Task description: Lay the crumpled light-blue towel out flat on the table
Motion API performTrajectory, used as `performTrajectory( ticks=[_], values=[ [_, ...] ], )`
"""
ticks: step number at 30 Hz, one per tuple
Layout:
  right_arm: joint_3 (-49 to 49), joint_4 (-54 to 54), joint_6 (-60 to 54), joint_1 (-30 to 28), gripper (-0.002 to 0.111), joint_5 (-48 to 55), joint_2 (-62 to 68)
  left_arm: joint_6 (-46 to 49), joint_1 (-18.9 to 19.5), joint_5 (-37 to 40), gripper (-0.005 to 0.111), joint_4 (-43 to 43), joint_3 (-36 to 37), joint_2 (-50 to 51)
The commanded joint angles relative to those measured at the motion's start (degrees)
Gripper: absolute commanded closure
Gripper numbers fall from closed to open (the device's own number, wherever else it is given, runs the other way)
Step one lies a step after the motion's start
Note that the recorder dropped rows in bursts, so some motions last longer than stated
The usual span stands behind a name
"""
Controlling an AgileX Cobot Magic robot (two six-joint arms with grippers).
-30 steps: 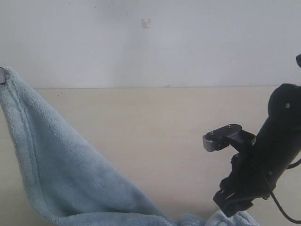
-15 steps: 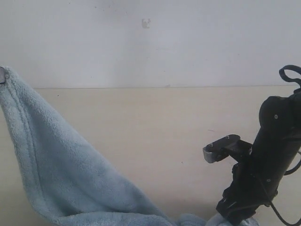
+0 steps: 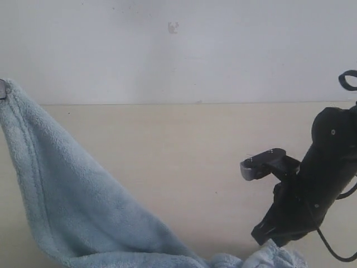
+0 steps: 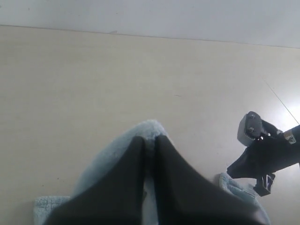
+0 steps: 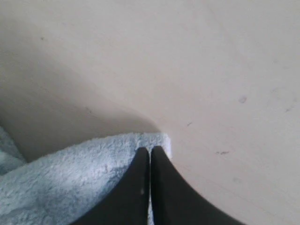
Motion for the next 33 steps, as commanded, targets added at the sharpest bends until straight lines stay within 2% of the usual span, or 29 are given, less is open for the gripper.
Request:
performTrajectory(
  ticks=[1,3,5,7,10,11,12,16,17,22,33],
  values=[
    [-0.27,-0.11,0.3,-0.53,0.108,1.1,-7.95,0.28,-0.32,0.06,0.103,-1.15,0.25,-0.34],
    [-0.27,-0.8,1.14,-0.53,0.108,2.74,-9.1,0.28,-0.32,0.06,0.103,-1.15,0.25,-0.34],
    [-0.27,-1.08,1.14,-0.53,0.102,4.54,-8.83,0.28,-0.32,0.06,0.103,-1.15,0.25,-0.34],
    [-0.27,-1.08,1.24,-0.53,0.086,5.22,-7.66,0.28,-0.32,0.06,0.103,-1.15,0.25,-0.34],
    [-0.27,-1.08,2.93,-0.53,0.051,4.86,-5.27,0.28,-0.32,0.06,0.103,-1.15,0.25,-0.34],
    [-0.27,-1.08,3.22,-0.53,0.045,4.39,-4.46,0.28,-0.32,0.06,0.103,-1.15,0.25,-0.34],
    [-0.27,-1.08,3.34,-0.42,0.045,3.92,-3.74,0.28,-0.32,0.06,0.103,-1.15,0.25,-0.34],
    [-0.27,-1.47,3.0,-0.06,0.061,1.19,-2.01,0.28,-0.32,0.06,0.103,-1.15,0.25,-0.34],
    [-0.27,-1.47,2.72,-0.06,0.061,0.81,-1.5,0.28,-0.32,0.06,0.103,-1.15,0.25,-0.34],
    [-0.27,-1.47,1.96,0.06,0.053,1.21,0.04,0.62,-0.32,0.06,0.103,-1.15,0.25,-0.34],
    [-0.27,-5.37,3.95,2.54,0.053,0.83,4.31,0.72,-0.32,0.07,0.103,-1.15,0.25,-0.34]
  ],
)
